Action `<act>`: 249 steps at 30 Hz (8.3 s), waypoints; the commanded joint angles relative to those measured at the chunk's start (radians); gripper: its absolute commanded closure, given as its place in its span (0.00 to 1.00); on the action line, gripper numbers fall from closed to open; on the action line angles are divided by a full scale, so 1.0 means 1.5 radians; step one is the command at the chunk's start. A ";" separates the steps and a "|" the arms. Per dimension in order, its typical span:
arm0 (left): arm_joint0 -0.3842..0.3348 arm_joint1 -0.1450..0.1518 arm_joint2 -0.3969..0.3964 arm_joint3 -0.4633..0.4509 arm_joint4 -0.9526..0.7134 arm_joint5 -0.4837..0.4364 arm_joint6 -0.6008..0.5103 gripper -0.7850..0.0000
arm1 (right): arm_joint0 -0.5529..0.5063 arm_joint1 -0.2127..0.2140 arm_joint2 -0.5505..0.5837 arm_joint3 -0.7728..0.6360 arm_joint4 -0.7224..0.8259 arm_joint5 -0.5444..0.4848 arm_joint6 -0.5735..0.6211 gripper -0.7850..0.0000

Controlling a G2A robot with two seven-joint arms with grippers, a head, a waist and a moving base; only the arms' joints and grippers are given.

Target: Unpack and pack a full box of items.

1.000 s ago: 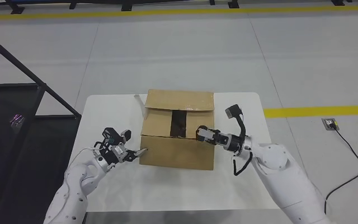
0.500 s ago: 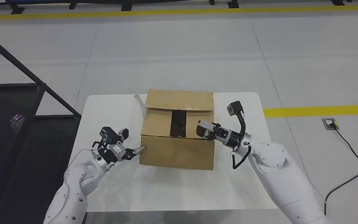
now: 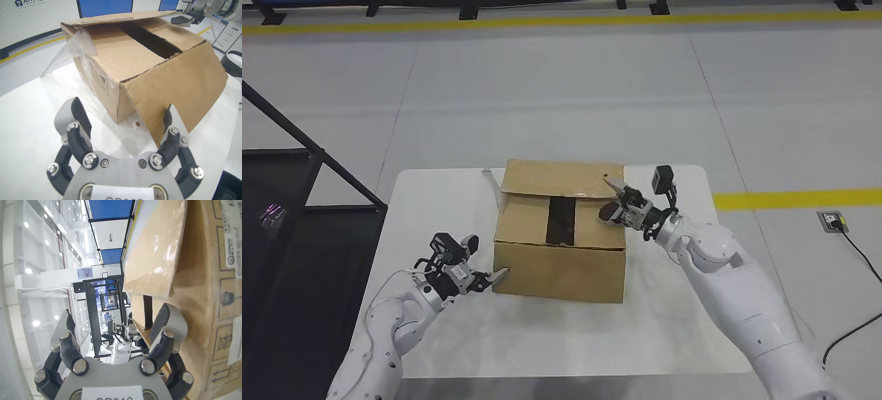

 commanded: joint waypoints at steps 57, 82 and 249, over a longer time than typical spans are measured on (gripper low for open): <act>0.003 0.012 -0.009 0.014 -0.105 0.002 -0.020 0.00 | 0.258 -0.232 -0.156 0.396 -0.053 -0.119 -0.454 0.00; 0.030 0.054 0.002 0.006 -0.552 -0.190 -0.360 0.00 | 0.165 -0.169 -0.052 0.230 -0.025 -0.270 -0.269 0.00; -0.107 0.197 0.278 0.174 -1.310 -0.028 -0.420 0.00 | 0.189 -0.227 0.052 0.313 -0.275 -0.193 0.081 0.00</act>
